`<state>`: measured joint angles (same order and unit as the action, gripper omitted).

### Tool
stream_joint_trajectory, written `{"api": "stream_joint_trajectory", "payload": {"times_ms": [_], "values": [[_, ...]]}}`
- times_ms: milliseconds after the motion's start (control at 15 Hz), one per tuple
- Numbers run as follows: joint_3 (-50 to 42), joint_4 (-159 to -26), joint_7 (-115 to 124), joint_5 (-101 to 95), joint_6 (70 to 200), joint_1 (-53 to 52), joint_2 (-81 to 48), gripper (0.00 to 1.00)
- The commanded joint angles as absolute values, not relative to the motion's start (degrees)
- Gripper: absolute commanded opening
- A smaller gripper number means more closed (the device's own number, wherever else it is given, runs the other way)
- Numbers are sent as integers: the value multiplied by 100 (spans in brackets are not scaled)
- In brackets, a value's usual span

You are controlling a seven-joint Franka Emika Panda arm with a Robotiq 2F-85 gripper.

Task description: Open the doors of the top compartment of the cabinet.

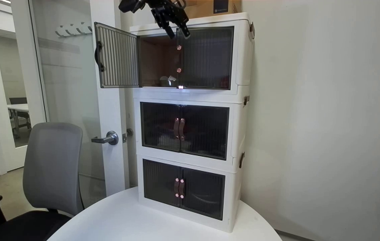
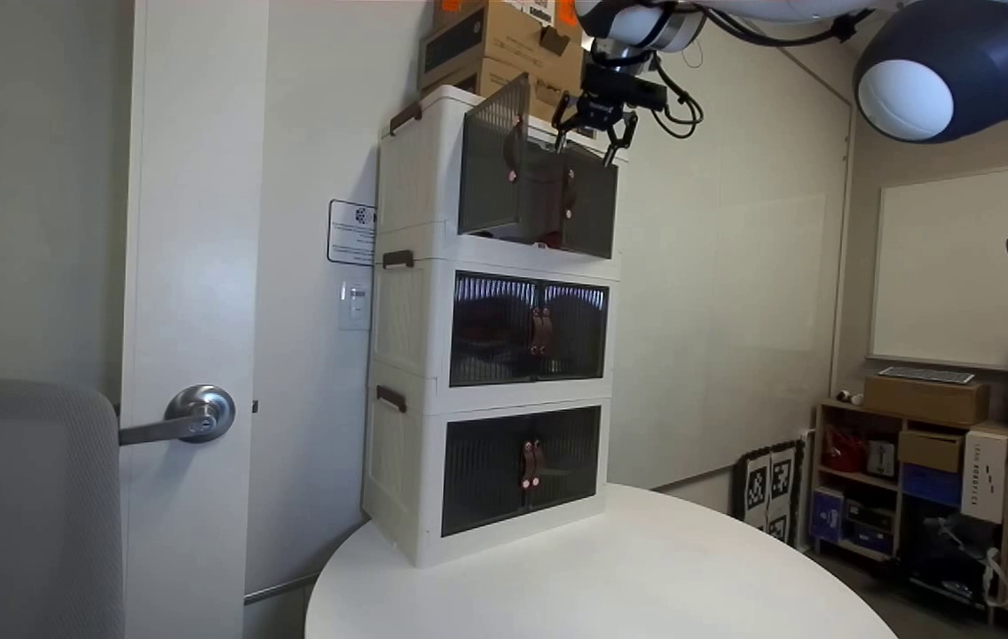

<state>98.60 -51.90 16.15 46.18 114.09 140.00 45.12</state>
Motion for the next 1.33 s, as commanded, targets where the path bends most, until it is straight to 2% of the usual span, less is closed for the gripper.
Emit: {"api": "stream_joint_trajectory", "payload": {"times_ms": [0,1267], "values": [[9714,-5046,1927,4460,11558,14020,4753,100],[8890,-5557,2862,3801,11768,14058,4891,100]]}}
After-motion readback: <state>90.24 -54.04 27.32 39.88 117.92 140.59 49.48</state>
